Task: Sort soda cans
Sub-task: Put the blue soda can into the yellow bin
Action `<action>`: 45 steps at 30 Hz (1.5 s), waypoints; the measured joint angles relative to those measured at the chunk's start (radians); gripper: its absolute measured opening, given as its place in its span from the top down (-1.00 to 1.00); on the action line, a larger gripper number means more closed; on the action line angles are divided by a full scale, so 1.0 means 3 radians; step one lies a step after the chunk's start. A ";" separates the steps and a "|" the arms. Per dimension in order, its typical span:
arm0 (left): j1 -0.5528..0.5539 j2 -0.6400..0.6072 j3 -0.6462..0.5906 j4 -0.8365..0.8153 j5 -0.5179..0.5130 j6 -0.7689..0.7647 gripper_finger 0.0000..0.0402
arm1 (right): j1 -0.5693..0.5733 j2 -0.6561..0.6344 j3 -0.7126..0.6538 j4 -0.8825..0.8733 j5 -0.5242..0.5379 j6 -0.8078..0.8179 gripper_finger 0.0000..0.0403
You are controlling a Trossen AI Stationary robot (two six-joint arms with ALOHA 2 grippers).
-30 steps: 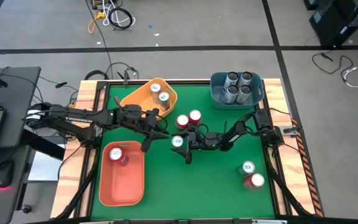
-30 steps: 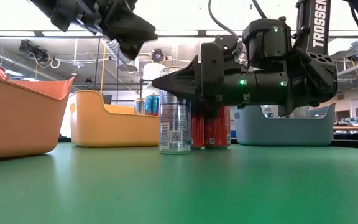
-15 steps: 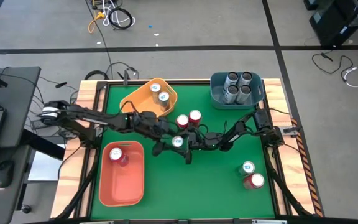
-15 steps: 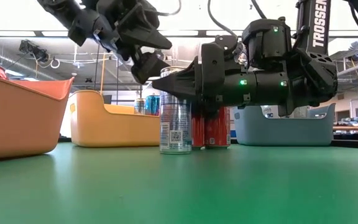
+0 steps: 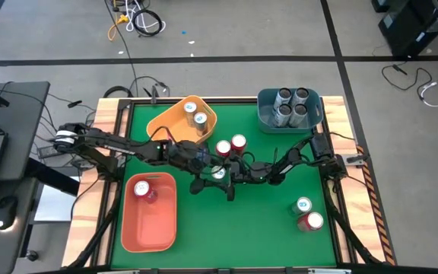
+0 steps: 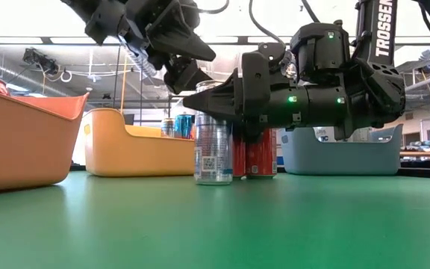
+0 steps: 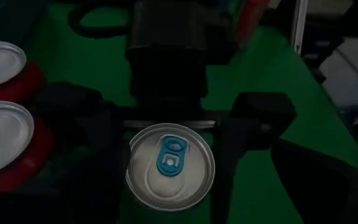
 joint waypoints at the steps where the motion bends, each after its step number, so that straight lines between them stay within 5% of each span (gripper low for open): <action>1: -0.0015 0.0000 0.0048 -0.0113 -0.0030 0.0018 -0.98 | 0.0000 0.0000 0.0000 -0.0001 -0.0001 -0.0001 -0.53; 6: -0.0074 0.0001 0.0153 -0.0374 -0.0303 0.0168 -0.99 | -0.0001 0.0000 0.0000 -0.0001 -0.0001 -0.0005 -0.51; 45: -0.0075 0.0293 0.0352 -0.0700 -0.0501 -0.0022 -0.97 | 0.0000 -0.0001 -0.0011 -0.0060 -0.0007 0.0023 -0.43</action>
